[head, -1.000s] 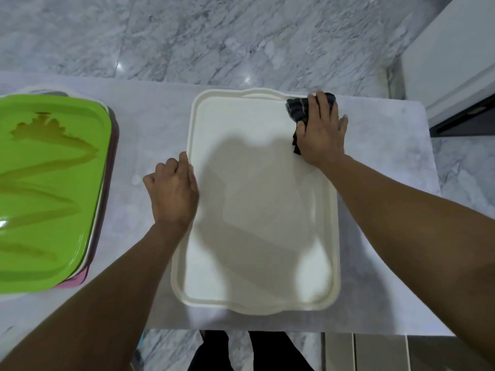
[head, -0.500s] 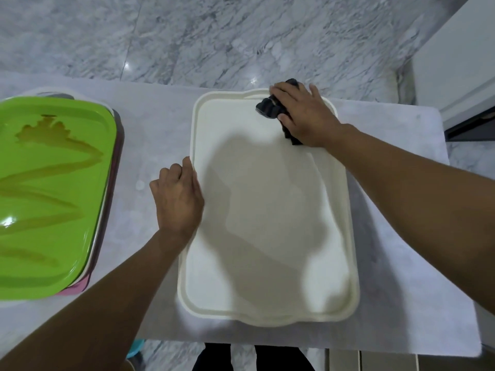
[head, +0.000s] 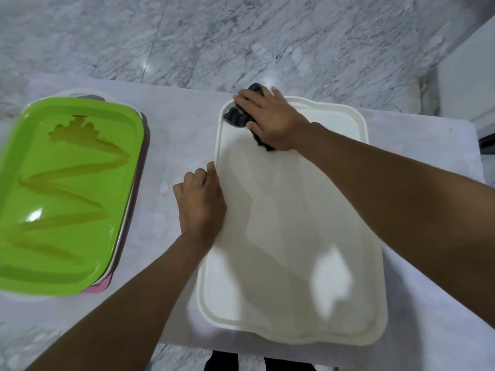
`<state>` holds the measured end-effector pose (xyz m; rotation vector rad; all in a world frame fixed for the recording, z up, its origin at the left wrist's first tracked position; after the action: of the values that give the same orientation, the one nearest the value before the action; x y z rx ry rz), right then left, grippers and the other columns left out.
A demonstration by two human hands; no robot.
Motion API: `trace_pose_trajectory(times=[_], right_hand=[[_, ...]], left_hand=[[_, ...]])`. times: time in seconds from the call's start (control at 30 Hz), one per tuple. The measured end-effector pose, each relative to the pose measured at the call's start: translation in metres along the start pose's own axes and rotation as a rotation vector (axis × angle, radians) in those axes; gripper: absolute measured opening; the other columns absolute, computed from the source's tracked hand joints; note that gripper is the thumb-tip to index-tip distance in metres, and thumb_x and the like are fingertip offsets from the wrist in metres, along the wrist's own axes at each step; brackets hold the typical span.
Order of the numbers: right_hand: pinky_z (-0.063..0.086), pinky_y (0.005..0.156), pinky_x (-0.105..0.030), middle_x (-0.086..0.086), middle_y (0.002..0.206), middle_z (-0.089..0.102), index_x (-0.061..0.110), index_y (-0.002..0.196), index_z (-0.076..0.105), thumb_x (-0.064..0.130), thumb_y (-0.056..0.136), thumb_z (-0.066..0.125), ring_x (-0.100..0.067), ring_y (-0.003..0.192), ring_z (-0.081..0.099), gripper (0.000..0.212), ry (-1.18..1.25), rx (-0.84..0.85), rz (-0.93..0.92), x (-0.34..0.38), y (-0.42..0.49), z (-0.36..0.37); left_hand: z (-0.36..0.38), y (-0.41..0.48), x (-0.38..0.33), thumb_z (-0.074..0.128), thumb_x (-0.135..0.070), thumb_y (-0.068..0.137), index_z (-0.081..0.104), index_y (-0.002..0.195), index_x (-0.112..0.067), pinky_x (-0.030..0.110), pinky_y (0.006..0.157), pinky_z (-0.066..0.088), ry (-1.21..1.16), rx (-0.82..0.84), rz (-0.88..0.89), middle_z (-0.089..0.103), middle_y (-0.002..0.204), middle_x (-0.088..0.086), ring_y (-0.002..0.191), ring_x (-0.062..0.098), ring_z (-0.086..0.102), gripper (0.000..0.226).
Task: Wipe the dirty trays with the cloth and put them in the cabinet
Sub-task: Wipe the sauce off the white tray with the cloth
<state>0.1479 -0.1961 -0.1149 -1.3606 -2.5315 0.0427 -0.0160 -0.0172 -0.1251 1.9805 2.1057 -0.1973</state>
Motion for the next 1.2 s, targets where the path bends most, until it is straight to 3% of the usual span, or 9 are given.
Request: trace_pose_trajectory(times=[0.2,0.33,0.47,0.53,0.63,0.77,0.9,1.1,1.2], right_hand=[[0.007,0.126,-0.051,0.001,0.168,0.013,0.017,0.161,0.018,0.014,0.101,0.04,-0.034,0.154,0.011,0.064,-0.001,-0.07,0.022,0.025,0.006,0.015],[0.016,0.123,-0.047,-0.002,0.165,0.025,0.016,0.156,0.032,0.003,0.095,0.042,-0.031,0.151,0.023,0.063,0.131,-0.177,0.01,0.04,0.0,0.016],[0.035,0.115,-0.037,-0.022,0.154,0.035,-0.004,0.139,0.045,-0.004,0.085,0.049,-0.036,0.144,0.035,0.054,0.389,-0.394,0.061,0.055,-0.018,0.022],[0.04,0.111,-0.036,-0.022,0.142,0.043,-0.006,0.129,0.049,-0.002,0.083,0.051,-0.037,0.137,0.043,0.046,0.459,-0.449,0.123,0.061,-0.023,0.024],[0.039,0.109,-0.046,-0.019,0.14,0.049,-0.002,0.124,0.058,-0.001,0.082,0.055,-0.036,0.129,0.049,0.043,0.519,-0.431,0.207,0.07,-0.024,0.024],[0.018,0.122,-0.045,-0.013,0.155,0.041,0.007,0.138,0.053,0.007,0.094,0.053,-0.028,0.147,0.034,0.044,0.497,-0.323,0.282,0.081,-0.033,0.03],[0.027,0.115,-0.043,-0.013,0.153,0.045,0.004,0.135,0.054,0.008,0.095,0.052,-0.032,0.131,0.049,0.041,0.479,-0.3,0.254,0.096,-0.055,0.034],[0.028,0.114,-0.052,-0.009,0.154,0.043,0.006,0.137,0.052,0.01,0.096,0.052,-0.028,0.136,0.046,0.041,0.44,-0.281,0.227,0.109,-0.073,0.043],[0.037,0.101,-0.049,-0.006,0.14,0.053,0.008,0.128,0.056,0.011,0.094,0.052,-0.031,0.119,0.054,0.035,0.417,-0.325,0.197,0.108,-0.074,0.041]], left_hand=[[0.001,-0.002,0.0,0.056,0.006,0.085,0.063,0.123,0.001,0.043,0.067,0.038,0.002,-0.056,0.007,0.052,0.075,0.011,0.071,0.033,0.049,0.039],[0.0,-0.001,-0.002,0.049,-0.006,0.094,0.059,0.131,-0.006,0.041,0.07,0.033,-0.015,-0.031,-0.05,0.056,0.083,0.009,0.078,0.033,0.052,0.038],[-0.008,0.001,-0.002,0.043,-0.016,0.097,0.061,0.128,-0.014,0.041,0.068,0.04,-0.096,-0.004,-0.05,0.054,0.08,0.006,0.074,0.032,0.054,0.037],[-0.015,0.008,0.005,0.042,-0.022,0.093,0.065,0.112,-0.021,0.036,0.064,0.041,-0.176,0.091,-0.095,0.052,0.074,0.002,0.073,0.033,0.056,0.031],[-0.027,0.027,0.02,0.048,-0.027,0.086,0.072,0.111,-0.04,0.032,0.07,0.05,-0.333,0.363,-0.233,0.063,0.068,0.008,0.077,0.034,0.063,0.037],[-0.033,0.035,0.028,0.058,-0.032,0.086,0.072,0.084,-0.029,0.042,0.073,0.062,-0.579,0.512,-0.323,0.071,0.075,0.018,0.067,0.033,0.071,0.014],[-0.032,0.036,0.03,0.06,-0.024,0.09,0.079,0.089,-0.026,0.039,0.06,0.063,-0.675,0.539,-0.382,0.073,0.074,0.01,0.056,0.025,0.072,0.019],[-0.045,0.051,0.033,0.063,-0.026,0.088,0.076,0.091,-0.012,0.041,0.068,0.064,-0.686,0.674,-0.453,0.073,0.078,0.008,0.068,0.024,0.075,0.019],[-0.057,0.089,0.028,0.066,-0.028,0.087,0.071,0.089,-0.008,0.045,0.07,0.063,-0.738,0.655,-0.519,0.072,0.083,0.011,0.069,0.025,0.074,0.021]])
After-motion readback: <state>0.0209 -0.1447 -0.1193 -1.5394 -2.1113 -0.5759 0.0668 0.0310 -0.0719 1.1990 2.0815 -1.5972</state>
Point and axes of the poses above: each hand's wrist, its own y-axis towards the middle knuckle, its own z-axis out of the palm, x = y × z, the point moved 1 cm from there along y, towards the middle knuckle
